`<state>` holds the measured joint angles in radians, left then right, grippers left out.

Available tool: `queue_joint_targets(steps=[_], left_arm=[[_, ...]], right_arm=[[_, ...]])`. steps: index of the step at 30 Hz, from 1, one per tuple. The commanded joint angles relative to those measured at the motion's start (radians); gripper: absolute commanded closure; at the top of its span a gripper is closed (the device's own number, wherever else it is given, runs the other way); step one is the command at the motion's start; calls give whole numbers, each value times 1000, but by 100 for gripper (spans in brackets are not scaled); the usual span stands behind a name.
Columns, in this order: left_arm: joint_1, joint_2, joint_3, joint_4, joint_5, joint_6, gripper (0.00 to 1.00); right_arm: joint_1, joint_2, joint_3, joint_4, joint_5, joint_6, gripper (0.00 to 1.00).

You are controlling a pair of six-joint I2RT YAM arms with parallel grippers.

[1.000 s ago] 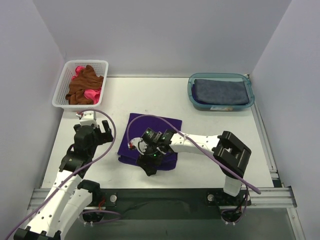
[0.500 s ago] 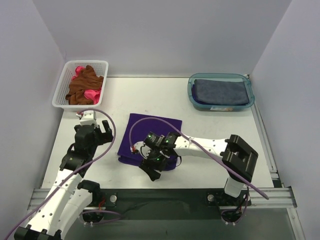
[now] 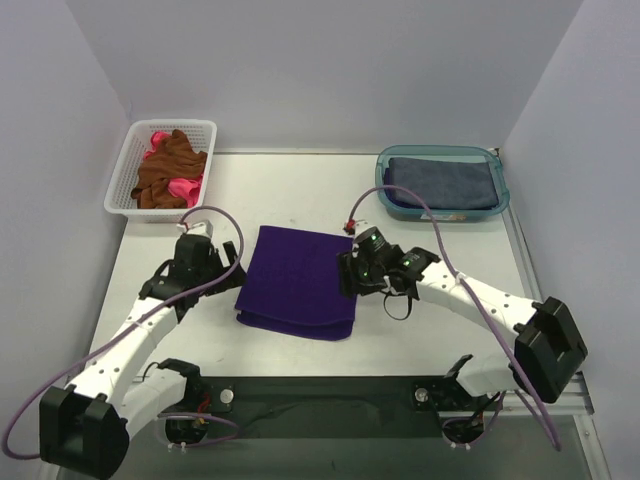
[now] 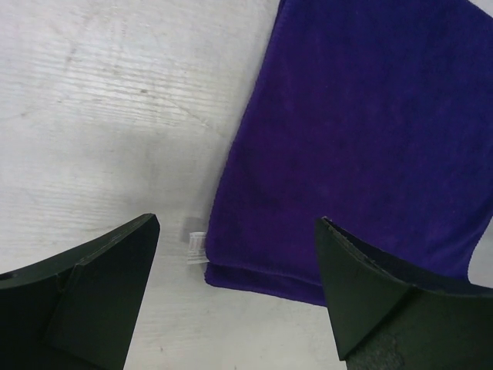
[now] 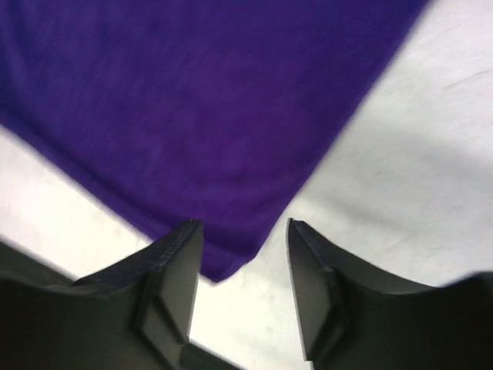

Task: Fold and stack the towels
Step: Fold the towel

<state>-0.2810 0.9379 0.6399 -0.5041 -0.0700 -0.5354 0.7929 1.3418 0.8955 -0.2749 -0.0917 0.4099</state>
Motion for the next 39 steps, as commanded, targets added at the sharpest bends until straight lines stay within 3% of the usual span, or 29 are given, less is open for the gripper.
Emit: queue_joint_targets(steps=[1, 7, 13, 19, 32, 39], left_arm=[[-18, 73, 98, 24, 68, -35, 7], [-18, 134, 103, 41, 3, -34, 7], [8, 199, 118, 36, -25, 9, 6], [45, 176, 119, 25, -129, 31, 6], [160, 154, 78, 62, -37, 3, 6], [172, 179, 64, 84, 70, -17, 6]], right_arm=[[-104, 74, 45, 103, 57, 32, 55], [-187, 322, 235, 154, 44, -19, 67], [-187, 546, 440, 145, 23, -13, 70], [-185, 689, 549, 83, 32, 36, 66], [-285, 971, 919, 3, -12, 40, 58], [-305, 938, 993, 5, -31, 14, 54]])
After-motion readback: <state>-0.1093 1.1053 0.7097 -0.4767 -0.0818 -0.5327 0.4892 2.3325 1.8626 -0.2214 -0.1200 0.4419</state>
